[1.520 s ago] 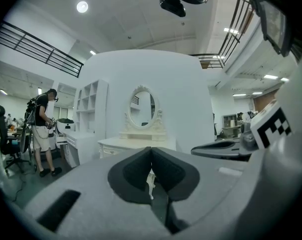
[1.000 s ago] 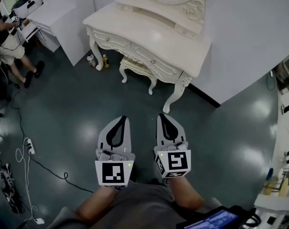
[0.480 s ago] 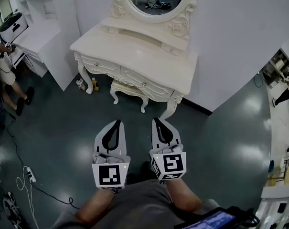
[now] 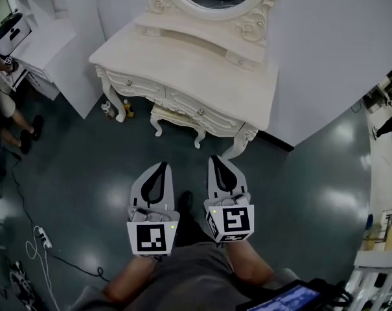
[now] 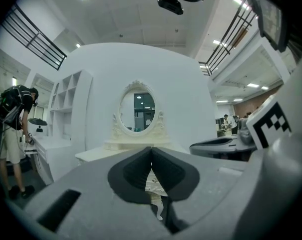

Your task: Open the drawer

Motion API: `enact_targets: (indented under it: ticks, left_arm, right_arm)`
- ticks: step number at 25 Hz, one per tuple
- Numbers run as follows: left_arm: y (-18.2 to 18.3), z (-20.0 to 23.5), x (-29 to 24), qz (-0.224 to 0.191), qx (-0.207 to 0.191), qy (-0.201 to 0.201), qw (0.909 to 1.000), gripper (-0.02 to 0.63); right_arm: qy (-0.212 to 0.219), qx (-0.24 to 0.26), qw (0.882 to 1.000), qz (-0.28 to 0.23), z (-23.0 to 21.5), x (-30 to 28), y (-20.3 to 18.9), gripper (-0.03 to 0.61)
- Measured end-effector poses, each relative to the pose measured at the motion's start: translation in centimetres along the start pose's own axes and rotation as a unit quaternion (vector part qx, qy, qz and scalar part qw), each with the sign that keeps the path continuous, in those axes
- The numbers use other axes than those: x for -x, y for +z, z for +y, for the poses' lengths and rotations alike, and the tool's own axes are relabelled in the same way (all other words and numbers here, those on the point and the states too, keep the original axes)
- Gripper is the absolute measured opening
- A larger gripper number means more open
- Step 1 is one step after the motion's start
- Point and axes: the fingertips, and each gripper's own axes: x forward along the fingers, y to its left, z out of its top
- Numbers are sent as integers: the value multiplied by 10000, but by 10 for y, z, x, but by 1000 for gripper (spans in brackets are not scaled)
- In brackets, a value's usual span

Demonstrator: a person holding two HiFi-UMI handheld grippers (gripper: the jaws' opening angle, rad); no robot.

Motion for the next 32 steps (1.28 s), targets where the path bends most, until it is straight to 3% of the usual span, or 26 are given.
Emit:
enact_targets:
  ticks: [14,23,27,32]
  left_arm:
    - [-28,39,-170,571,-36,-458,9973,15]
    - [12,50,-259,242,-293,-689,9969,15]
    - [30,58,-279,6,-260,-742,9969,15]
    - [33,73,-299,20,-275,-1002,9946,15]
  right_arm:
    - [-229,-330,9986,331,-68,-150,-26,14]
    - [-454,-226,9987,35,-113,-216,9,14]
    - [-576,-123,9982,-120,-122,-233,26,14]
    - [-891,-97,9959,-109,-127,-252,34,15]
